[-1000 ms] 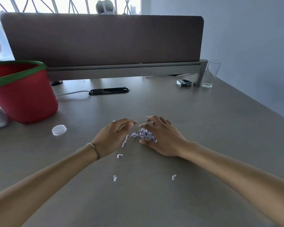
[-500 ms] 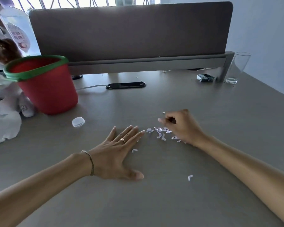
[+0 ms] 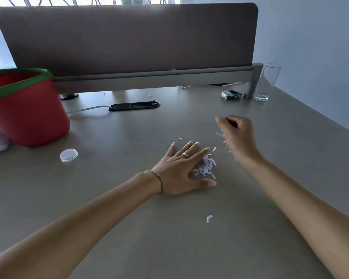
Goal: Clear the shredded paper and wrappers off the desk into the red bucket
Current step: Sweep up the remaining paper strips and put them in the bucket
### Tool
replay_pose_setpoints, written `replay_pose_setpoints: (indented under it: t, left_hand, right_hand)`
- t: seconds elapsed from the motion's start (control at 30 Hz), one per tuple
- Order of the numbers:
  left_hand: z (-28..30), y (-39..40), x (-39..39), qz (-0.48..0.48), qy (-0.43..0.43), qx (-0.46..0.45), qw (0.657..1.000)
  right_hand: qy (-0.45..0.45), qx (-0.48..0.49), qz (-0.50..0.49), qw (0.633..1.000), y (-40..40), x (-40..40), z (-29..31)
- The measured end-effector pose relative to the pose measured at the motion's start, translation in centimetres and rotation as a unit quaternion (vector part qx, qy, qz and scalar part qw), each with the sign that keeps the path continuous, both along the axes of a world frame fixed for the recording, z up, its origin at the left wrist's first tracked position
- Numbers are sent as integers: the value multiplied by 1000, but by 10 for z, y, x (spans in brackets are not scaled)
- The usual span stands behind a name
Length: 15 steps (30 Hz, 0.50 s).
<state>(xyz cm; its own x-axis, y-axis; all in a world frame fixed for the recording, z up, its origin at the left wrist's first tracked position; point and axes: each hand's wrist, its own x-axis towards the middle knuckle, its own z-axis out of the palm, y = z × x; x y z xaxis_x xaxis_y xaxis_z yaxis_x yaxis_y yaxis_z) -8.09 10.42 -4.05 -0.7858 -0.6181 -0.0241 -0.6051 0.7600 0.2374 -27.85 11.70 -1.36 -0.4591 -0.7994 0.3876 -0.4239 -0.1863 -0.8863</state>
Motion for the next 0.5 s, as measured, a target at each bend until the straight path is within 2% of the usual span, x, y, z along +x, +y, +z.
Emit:
replay_pose_setpoints:
  t: [0.13,0.2,0.27,0.37,0.5]
  left_hand:
    - [-1,8,3,-65,60,0,996]
    - [0,7,13,-56,109,11,992]
    - [-1,7,21,-27,144,-17,989]
    - [-1,8,19,17,124,-107,986]
    - [7,0,3,39,65,-128,989]
  right_hand:
    - [-32,-3,-17,999,2,-8,-2]
    - [-41,2,-12,999,3,-7,-3]
    - [-44,5,-3,999,3,-5,-2]
    - [-46,14,7,999,4,0,0]
    - [-49,18,12,999,6,2,-1]
